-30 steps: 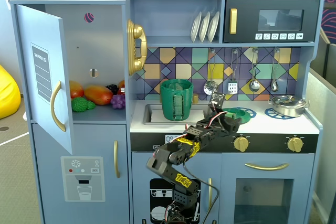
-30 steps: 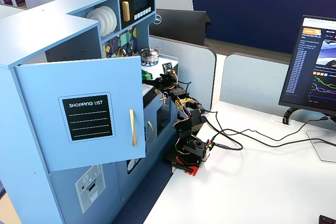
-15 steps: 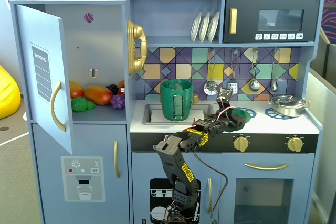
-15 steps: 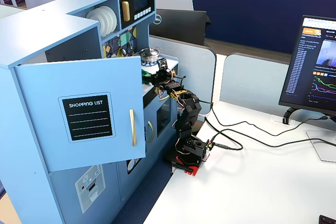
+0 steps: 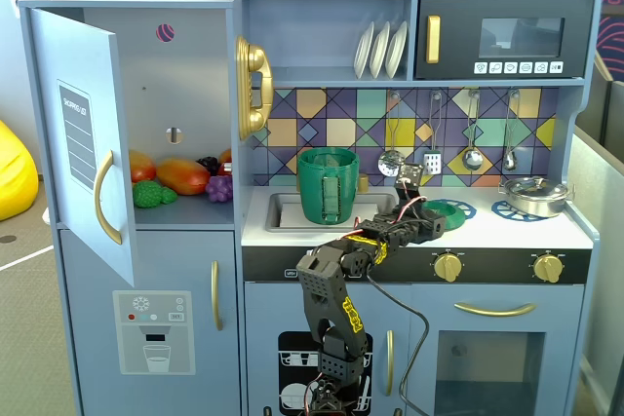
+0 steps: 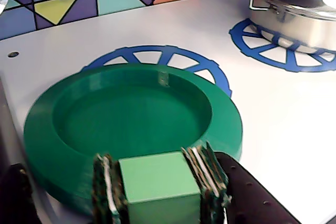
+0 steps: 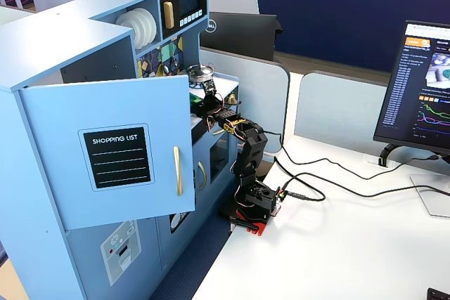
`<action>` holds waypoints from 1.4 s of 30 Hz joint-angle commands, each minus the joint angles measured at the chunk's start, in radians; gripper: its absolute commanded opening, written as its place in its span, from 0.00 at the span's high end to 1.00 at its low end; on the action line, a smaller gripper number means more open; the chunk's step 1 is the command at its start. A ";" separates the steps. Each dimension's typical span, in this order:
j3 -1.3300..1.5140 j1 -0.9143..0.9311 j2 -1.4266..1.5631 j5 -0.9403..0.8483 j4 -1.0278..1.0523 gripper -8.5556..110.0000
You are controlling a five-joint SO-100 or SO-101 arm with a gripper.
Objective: Pick up the lid from the counter and put it on the green recipient
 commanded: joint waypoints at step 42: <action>-0.571 -0.198 0.227 0.038 0.433 0.93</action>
